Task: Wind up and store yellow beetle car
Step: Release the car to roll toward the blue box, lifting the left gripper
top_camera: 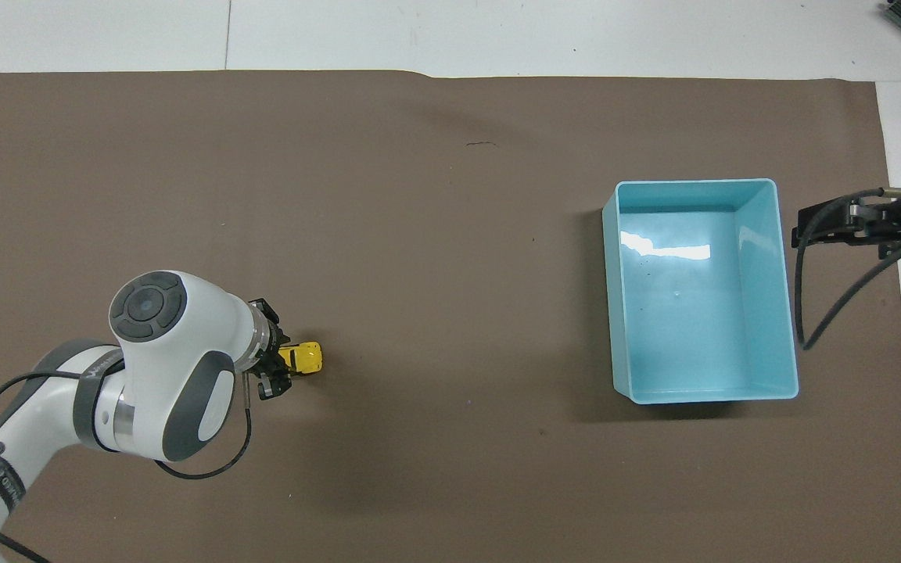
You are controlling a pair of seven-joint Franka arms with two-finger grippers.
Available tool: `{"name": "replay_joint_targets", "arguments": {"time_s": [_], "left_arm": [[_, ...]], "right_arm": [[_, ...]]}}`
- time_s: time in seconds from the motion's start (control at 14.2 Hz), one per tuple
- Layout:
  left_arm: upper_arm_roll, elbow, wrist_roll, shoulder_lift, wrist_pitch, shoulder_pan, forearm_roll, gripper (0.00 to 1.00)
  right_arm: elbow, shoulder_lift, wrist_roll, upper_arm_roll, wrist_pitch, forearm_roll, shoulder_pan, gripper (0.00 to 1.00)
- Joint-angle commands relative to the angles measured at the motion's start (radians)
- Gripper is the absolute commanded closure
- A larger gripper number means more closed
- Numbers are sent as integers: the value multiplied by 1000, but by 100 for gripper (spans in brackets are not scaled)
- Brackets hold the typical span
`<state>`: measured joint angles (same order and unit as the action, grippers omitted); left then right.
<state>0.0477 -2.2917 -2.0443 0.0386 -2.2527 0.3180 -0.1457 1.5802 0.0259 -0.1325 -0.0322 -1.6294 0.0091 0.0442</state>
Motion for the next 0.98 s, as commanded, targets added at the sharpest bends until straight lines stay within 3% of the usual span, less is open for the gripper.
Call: {"name": "replay_joint_targets", "arguments": {"time_s": [0.0,0.21,0.42,0.7,0.91], "left_arm": [[6,127,10,-29,177,-24,15,0],[9,241,7,-37,266,-22,15,0],[6,253,24,-68,257,-23,17,0],[6,319,30,-37,222,-27,84,0],[6,362,213,0,200,-74,106,0]], "right_arm": [[20,-20,22,-3,3,22,6,0],[20,-20,22,-3,5,22,6,0],[20,-20,22,-3,3,22,6,0],[20,-20,17,-3,0,22,6,0],[29,-24,42,-2,-7,2,5,0]]}}
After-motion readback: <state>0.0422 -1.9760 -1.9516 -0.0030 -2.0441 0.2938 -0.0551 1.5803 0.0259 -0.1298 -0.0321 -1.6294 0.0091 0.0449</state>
